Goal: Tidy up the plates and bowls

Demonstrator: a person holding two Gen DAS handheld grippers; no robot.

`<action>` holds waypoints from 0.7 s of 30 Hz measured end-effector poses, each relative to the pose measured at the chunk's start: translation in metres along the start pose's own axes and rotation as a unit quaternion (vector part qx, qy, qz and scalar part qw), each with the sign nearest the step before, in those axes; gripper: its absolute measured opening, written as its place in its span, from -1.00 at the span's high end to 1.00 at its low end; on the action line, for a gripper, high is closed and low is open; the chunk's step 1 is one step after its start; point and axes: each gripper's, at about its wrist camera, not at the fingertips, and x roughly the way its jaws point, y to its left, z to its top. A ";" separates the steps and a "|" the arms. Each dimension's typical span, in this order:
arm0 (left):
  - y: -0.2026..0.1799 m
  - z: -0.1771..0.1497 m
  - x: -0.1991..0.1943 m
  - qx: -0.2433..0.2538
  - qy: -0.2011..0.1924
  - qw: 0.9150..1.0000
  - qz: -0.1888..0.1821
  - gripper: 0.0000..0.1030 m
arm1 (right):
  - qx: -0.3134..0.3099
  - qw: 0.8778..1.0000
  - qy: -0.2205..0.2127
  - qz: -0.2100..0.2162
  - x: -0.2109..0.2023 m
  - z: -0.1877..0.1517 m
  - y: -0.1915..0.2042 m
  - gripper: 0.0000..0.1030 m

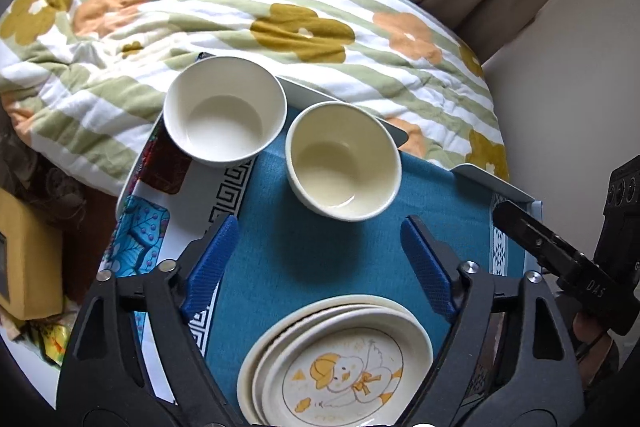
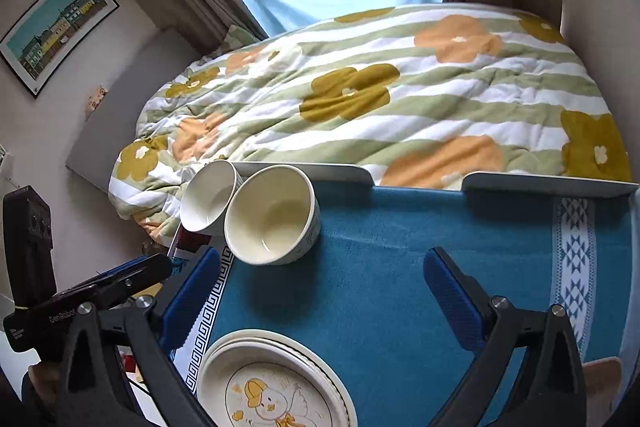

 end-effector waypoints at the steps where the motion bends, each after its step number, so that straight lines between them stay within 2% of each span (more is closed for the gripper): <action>1: 0.003 0.005 0.011 0.001 0.011 1.000 -0.002 -0.43 | 0.003 1.000 0.013 -0.001 0.014 0.002 0.001 -0.61; 2: 0.007 0.011 0.022 0.001 0.020 1.000 -0.004 -0.31 | 0.006 1.000 0.025 -0.003 0.026 0.004 0.003 -0.46; 5: 0.013 0.024 0.049 0.005 0.042 0.999 -0.012 -0.02 | 0.020 0.999 0.050 -0.004 0.058 0.006 0.003 -0.25; 9: 0.020 0.036 0.079 0.005 0.069 0.997 -0.019 0.21 | 0.032 0.997 0.066 -0.004 0.086 0.007 0.005 -0.17; 10: 0.021 0.037 0.085 0.005 0.074 0.997 -0.022 0.33 | 0.034 0.997 0.067 -0.003 0.090 0.008 0.006 -0.11; 12: 0.021 0.040 0.095 0.007 0.081 0.996 -0.026 0.39 | 0.034 0.997 0.072 -0.009 0.099 0.009 0.007 -0.04; 13: 0.022 0.041 0.098 0.008 0.083 0.996 -0.026 0.40 | 0.034 0.997 0.075 -0.011 0.103 0.009 0.008 0.04; 16: 0.022 0.041 0.104 0.014 0.085 0.996 -0.018 0.66 | 0.043 0.995 0.087 -0.007 0.113 0.010 0.008 0.38; 18: 0.024 0.043 0.106 0.015 0.085 0.996 -0.020 0.67 | 0.046 0.995 0.091 -0.008 0.119 0.010 0.008 0.47; 19: 0.025 0.043 0.106 0.016 0.086 0.996 -0.021 0.68 | 0.047 0.994 0.093 -0.008 0.121 0.009 0.008 0.64; 21: 0.024 0.044 0.105 0.023 0.085 0.996 -0.016 0.68 | 0.046 0.995 0.093 -0.012 0.122 0.009 0.010 0.65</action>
